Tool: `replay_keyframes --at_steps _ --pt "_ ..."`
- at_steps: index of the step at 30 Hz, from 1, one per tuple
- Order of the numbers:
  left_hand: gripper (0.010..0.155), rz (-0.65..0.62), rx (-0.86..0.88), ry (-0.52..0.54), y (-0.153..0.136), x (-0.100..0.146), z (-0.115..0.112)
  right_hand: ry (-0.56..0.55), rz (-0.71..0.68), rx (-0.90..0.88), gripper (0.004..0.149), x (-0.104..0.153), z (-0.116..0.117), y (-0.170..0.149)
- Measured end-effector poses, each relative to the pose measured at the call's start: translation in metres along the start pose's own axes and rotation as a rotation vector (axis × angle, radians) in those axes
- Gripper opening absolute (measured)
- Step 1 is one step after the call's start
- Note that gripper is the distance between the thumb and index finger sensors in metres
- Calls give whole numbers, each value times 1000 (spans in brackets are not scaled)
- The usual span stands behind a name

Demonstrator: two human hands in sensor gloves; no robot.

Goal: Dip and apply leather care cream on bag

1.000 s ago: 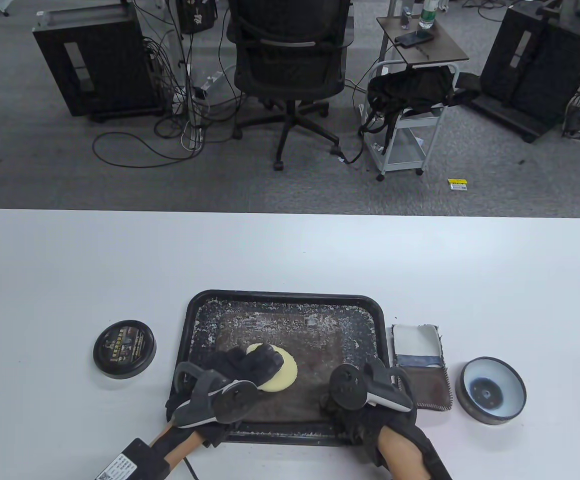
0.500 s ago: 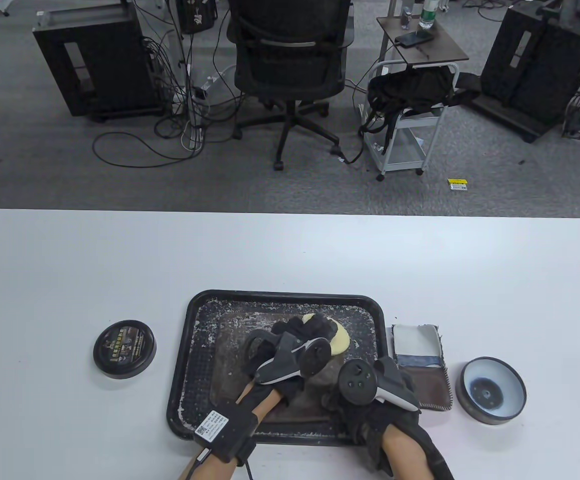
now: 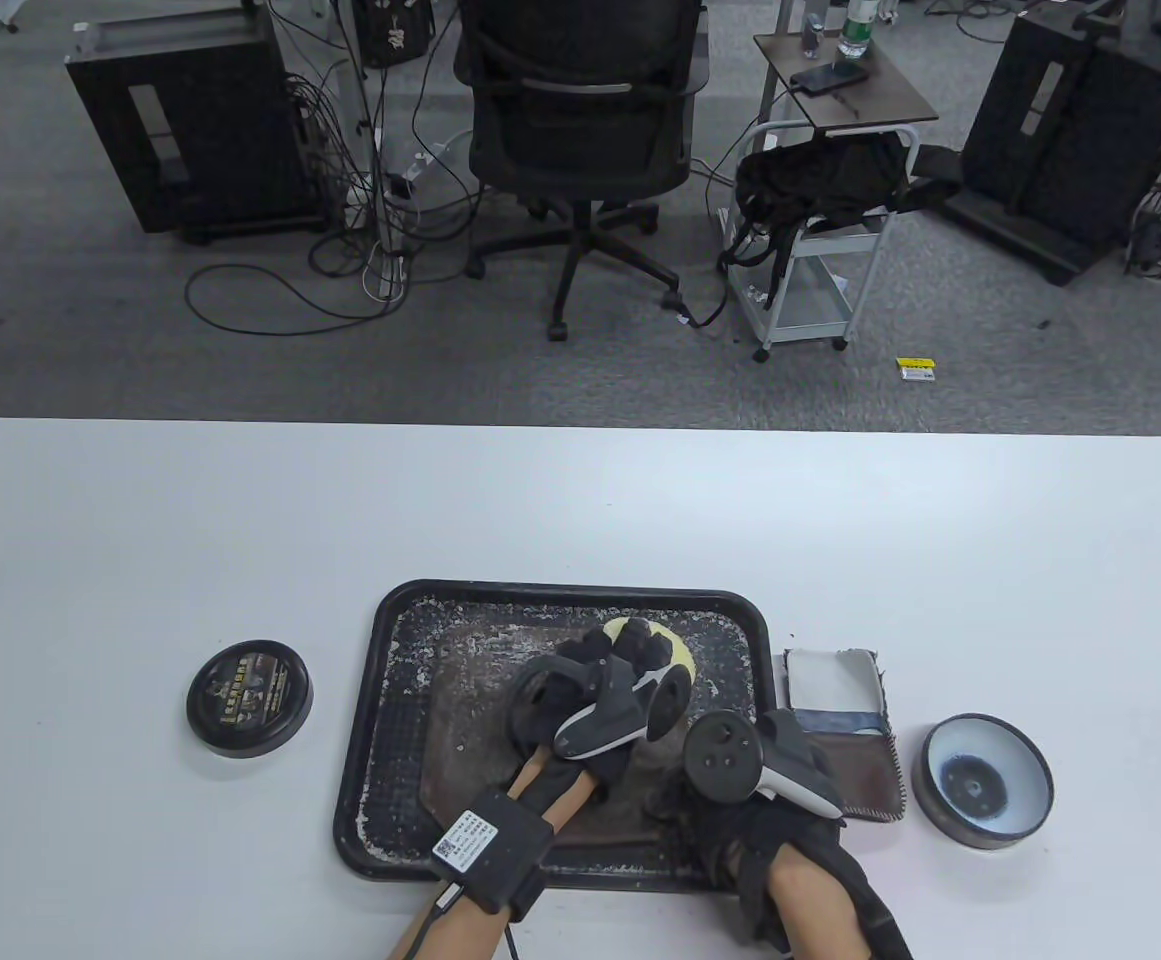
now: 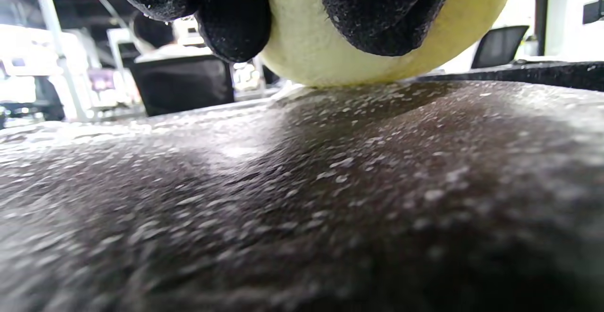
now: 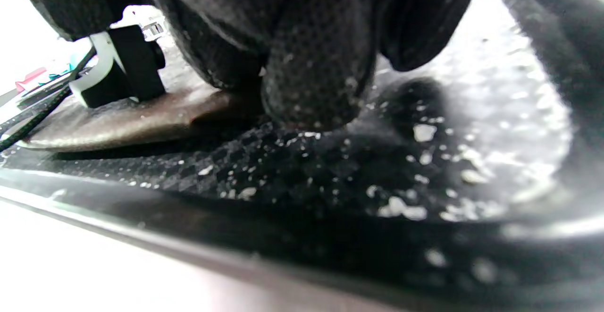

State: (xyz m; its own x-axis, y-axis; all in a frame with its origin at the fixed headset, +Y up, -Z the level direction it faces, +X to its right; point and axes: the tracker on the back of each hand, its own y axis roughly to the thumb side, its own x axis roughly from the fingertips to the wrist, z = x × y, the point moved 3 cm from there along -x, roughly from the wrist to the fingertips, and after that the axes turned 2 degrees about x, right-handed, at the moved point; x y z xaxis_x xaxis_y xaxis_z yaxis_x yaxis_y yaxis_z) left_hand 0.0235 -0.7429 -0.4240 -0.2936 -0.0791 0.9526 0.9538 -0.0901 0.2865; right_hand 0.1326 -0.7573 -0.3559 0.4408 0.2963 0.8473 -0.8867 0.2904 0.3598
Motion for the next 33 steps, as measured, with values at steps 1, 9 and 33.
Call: replay_keyframes --at_steps 1,9,33 --pt "58 4 4 -1 -2 1 0 1 2 -1 47 0 0 0" --pt "58 138 -9 -58 -32 14 -6 5 18 -22 47 0 0 -2" --pt "59 527 -313 -212 -96 33 -10 0 59 -56 47 1 0 -6"
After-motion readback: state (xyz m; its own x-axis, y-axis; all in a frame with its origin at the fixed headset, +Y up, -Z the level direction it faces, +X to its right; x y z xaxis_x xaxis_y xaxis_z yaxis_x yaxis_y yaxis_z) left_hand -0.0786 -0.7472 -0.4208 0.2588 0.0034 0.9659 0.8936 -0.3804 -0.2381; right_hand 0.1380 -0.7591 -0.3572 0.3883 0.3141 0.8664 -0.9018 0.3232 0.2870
